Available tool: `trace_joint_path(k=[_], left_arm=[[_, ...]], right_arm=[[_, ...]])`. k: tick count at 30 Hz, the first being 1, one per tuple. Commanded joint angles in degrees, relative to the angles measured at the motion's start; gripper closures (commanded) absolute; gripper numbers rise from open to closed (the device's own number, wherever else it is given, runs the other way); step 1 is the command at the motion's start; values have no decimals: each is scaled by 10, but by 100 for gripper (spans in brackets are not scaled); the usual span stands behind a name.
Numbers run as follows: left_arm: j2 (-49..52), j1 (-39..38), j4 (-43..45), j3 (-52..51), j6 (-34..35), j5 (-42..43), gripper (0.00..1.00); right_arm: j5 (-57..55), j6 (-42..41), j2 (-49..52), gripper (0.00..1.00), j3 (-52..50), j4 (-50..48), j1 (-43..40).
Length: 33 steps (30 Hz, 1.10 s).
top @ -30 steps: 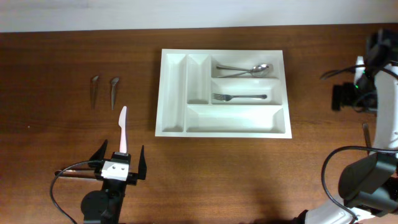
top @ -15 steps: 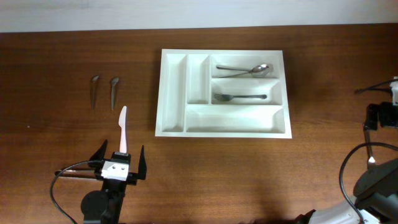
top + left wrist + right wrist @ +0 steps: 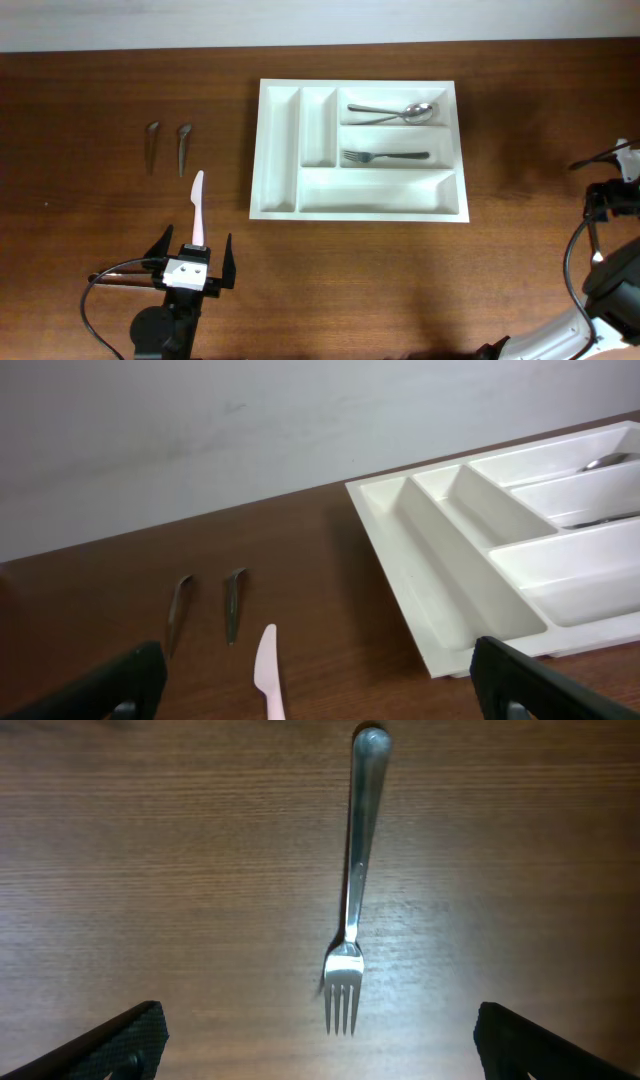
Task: Pack container
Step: 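Open the right gripper and move it back over the second fork, then lower the right gripper and grasp the second silver fork's handle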
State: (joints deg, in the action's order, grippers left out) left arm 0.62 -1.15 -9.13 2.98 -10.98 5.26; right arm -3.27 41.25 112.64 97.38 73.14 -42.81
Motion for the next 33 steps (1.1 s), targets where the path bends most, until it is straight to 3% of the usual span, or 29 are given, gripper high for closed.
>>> trace_joint_path(k=[1, 15, 33], left_arm=[[-3, 3, 1, -3, -5, -6, 1], [-3, 3, 1, -3, -5, -6, 1], [-3, 3, 1, -3, -5, -6, 1]], right_arm=[[2, 10, 36, 1, -5, 1, -5], [5, -2, 79, 1, -13, -7, -36], [-19, -1, 80, 1, -138, -134, -48]])
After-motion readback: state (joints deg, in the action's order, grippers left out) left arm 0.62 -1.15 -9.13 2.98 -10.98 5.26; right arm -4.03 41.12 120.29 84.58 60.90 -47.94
